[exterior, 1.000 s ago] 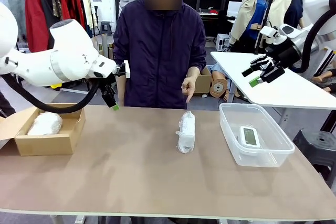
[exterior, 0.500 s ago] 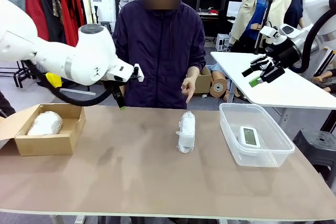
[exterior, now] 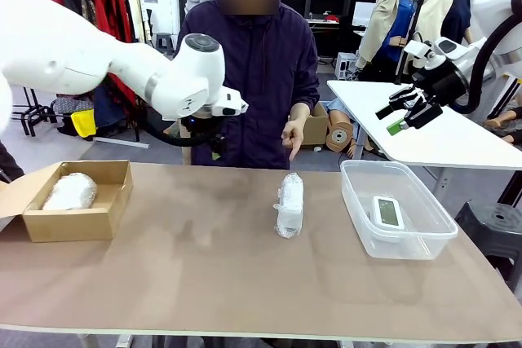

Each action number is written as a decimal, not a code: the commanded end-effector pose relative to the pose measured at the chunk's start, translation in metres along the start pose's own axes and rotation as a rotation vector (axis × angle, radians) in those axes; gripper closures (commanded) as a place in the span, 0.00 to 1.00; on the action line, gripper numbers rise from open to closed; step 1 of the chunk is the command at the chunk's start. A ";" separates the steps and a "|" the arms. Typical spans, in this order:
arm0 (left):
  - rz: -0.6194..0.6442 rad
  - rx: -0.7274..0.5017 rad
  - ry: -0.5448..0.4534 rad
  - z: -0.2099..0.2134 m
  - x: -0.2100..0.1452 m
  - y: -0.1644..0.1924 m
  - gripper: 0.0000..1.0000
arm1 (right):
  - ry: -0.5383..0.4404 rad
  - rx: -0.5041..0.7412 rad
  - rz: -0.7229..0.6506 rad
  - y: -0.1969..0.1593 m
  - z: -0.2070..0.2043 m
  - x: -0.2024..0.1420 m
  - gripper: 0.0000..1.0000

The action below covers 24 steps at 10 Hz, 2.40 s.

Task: Separate and place wrapped and unwrapped clocks.
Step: Pick up the Digital clock indicated by the person.

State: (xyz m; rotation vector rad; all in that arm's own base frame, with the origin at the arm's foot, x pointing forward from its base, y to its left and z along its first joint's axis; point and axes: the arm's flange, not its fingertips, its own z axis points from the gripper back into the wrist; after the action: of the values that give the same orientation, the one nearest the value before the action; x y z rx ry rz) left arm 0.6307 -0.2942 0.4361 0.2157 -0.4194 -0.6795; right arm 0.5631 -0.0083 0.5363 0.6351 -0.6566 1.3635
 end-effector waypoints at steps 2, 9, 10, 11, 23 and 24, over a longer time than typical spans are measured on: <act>0.237 -0.073 -0.057 -0.014 0.027 0.000 0.00 | 0.018 -0.010 0.023 0.004 -0.001 -0.002 0.00; 0.165 -0.073 -0.021 -0.013 0.020 -0.006 0.00 | 0.018 -0.010 0.023 0.004 -0.001 -0.002 0.00; 0.165 -0.073 -0.021 -0.013 0.020 -0.006 0.00 | 0.018 -0.010 0.023 0.004 -0.001 -0.002 0.00; 0.165 -0.073 -0.021 -0.013 0.020 -0.006 0.00 | 0.018 -0.010 0.023 0.004 -0.001 -0.002 0.00; 0.470 -0.348 0.095 0.031 0.062 -0.144 0.00 | 0.018 -0.010 0.023 0.004 -0.001 -0.002 0.00; 0.459 -0.330 0.087 0.025 0.068 -0.154 0.00 | 0.018 -0.010 0.023 0.004 -0.001 -0.002 0.00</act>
State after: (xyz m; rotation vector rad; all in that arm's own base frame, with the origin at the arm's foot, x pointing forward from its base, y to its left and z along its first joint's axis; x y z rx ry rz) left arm 0.5745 -0.4520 0.4326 -0.2054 -0.2207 -0.2942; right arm 0.5631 -0.0081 0.5363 0.6352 -0.6566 1.3638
